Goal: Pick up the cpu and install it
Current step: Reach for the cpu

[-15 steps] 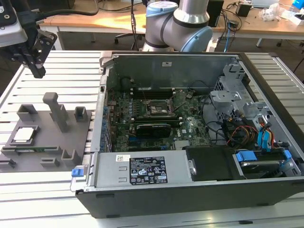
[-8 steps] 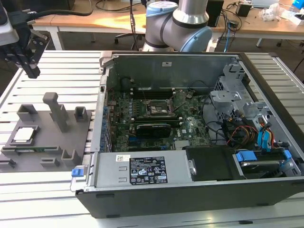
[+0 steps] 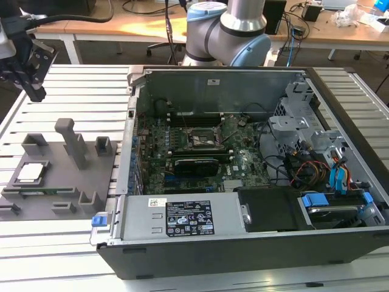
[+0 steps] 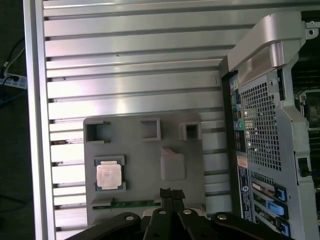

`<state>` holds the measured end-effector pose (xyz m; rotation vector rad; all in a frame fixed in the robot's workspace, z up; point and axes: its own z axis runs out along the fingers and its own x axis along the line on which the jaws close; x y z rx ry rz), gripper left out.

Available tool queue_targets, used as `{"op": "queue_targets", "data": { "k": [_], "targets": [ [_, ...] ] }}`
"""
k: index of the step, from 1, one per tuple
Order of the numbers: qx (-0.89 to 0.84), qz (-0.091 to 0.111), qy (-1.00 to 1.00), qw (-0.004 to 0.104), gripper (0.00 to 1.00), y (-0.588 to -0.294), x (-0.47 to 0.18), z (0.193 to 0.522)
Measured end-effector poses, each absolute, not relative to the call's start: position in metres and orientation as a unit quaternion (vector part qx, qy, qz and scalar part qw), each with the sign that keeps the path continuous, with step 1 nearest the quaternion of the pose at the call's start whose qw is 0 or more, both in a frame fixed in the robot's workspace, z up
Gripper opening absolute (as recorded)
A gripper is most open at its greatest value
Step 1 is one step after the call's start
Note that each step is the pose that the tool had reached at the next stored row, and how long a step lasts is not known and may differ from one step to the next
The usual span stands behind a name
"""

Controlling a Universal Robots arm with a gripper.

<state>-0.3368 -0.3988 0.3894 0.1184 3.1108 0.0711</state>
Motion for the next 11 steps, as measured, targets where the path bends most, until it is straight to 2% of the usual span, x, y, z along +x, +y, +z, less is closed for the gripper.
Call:
{"op": "queue_targets", "data": {
  "k": [11],
  "targets": [
    [0.038,0.023,0.999,0.014,0.11,-0.399,-0.355,0.377]
  ]
}}
